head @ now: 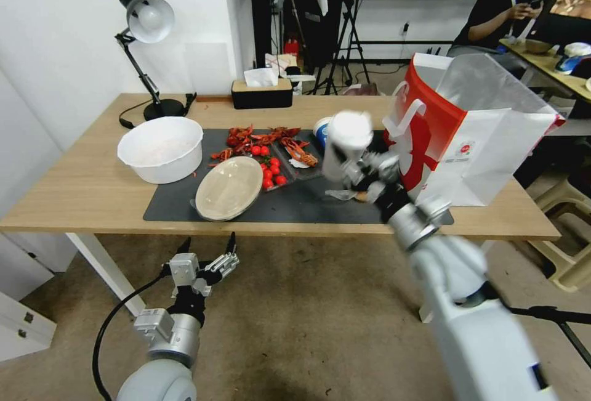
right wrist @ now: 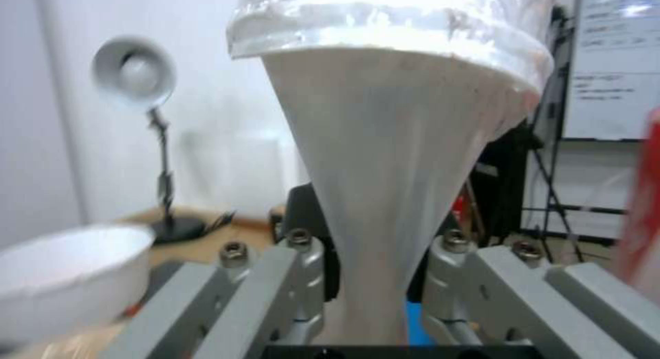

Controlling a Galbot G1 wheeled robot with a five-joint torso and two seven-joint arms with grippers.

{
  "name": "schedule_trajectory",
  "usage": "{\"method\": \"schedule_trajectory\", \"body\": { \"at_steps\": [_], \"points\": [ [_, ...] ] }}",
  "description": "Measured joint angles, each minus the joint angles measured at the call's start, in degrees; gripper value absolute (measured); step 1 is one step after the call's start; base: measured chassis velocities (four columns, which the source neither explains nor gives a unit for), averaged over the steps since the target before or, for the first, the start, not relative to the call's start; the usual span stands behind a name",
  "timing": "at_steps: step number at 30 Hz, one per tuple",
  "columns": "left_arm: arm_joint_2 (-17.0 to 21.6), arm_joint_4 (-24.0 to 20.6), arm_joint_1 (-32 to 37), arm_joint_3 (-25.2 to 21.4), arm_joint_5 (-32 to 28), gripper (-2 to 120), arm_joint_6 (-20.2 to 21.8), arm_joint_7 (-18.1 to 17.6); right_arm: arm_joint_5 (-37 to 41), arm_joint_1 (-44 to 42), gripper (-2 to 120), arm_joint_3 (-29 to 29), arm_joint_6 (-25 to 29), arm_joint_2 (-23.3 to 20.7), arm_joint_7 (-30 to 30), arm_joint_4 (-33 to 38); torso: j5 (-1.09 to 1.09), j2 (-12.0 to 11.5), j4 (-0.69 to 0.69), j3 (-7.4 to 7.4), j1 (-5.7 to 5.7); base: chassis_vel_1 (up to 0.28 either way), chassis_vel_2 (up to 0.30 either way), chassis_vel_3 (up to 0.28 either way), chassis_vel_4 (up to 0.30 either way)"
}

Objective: Pick up the trash from the table and place it into the takeout bag.

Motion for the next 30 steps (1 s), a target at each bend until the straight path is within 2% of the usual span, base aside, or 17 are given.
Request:
{"method": "schedule_trajectory", "body": {
  "at_steps": [8,13,23,25,26,27,30],
  "points": [
    [-0.45,-0.5,0.45,-0.02,0.44,100,-0.13,0.25,13.16,10.48,0,2.79,-1.75,-8.36,9.23,-2.21,-0.01,0.0,0.0,0.0,0.0,0.0,0.0,0.0,0.0],
    [-0.76,-0.53,0.6,0.02,0.77,100,-0.23,0.36,14.89,14.76,0,3.18,-2.5,-10.56,13.33,-4.22,-0.01,0.0,0.01,0.0,0.0,0.0,0.0,0.0,0.0],
    [-1.35,-0.35,1.17,0.2,1.6,100,-0.99,0.6,14.96,18.37,0,3.74,-9.71,-13.1,26.71,-7.98,-0.01,0.0,0.0,0.0,0.01,0.0,0.0,0.0,0.0],
    [-1.4,-0.34,1.24,0.21,1.7,100,-1.04,0.62,15.95,18.52,4,3.74,-10.83,-13.25,28.91,-8.19,0.0,0.0,0.0,0.0,0.0,0.0,0.0,0.0,0.0],
    [-1.44,-0.34,1.3,0.22,1.77,100,-1.08,0.63,16.75,18.54,11,3.77,-11.78,-13.41,29.96,-8.21,0.0,0.0,0.0,0.0,0.0,0.0,0.0,0.0,0.0],
    [-1.44,-0.34,1.3,0.22,1.77,100,-1.08,0.63,16.75,18.54,11,3.77,-11.78,-13.41,29.96,-8.21,0.0,0.0,0.0,0.0,0.0,0.0,0.0,0.0,0.0],
    [-1.45,-0.35,1.39,0.22,1.85,100,-1.19,0.64,18.07,18.59,24,4.01,-14.03,-13.9,32.01,-8.17,-0.01,-0.01,0.0,0.0,0.0,0.0,0.0,0.0,0.0]
  ]
}}
